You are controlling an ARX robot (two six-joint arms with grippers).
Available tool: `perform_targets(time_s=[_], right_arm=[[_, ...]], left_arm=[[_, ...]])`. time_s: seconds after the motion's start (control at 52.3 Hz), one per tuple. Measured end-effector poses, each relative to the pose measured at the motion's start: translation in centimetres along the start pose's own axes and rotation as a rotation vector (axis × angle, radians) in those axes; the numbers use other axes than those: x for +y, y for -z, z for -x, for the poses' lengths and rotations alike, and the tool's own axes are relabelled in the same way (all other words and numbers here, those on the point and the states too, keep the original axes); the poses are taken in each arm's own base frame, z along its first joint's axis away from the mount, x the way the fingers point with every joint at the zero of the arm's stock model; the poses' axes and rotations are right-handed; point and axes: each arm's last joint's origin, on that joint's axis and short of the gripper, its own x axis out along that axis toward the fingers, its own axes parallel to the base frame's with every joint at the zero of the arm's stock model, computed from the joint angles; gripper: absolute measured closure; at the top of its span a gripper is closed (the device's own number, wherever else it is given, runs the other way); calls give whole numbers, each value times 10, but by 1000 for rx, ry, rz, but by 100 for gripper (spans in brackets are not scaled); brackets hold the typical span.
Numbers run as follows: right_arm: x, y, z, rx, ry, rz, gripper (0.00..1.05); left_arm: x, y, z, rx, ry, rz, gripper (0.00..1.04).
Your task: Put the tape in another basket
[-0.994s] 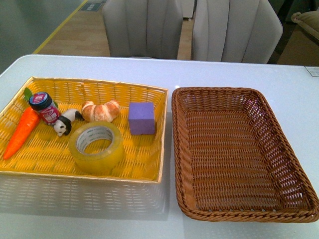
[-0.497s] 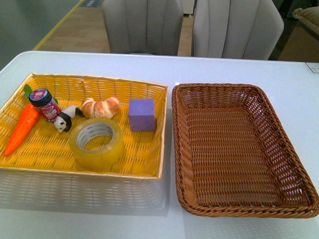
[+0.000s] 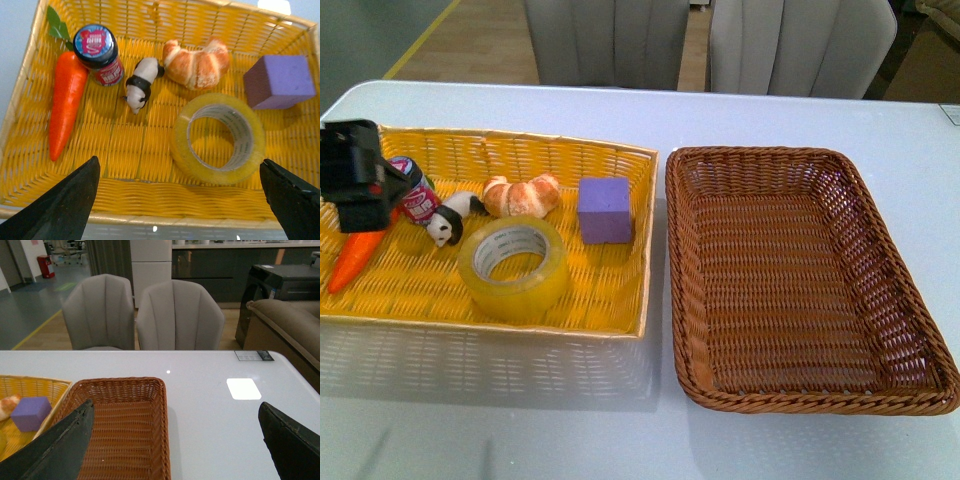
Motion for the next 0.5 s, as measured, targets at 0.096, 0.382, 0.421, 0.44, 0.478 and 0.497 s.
perform_targets(time_s=[0.096,0.382,0.421,0.44,0.478,0.497], right_arm=[[0,0,0,0,0,0,9],[0,0,0,0,0,0,9],[0,0,0,0,0,0,9],[0,0,0,0,0,0,9],[0,0,0,0,0,0,9],[0,0,0,0,0,0,9]], left_arm=[[-2,7,-23,52,-13,3,9],[-10,18,-63,158,-19,29,9],[-12,18,-67,166,-17,34,9],[-13,18,-69,173,-17,34,9],[-14,17,-72,181,-16,35,9],[-15,17,-73,184,-16,36,9]])
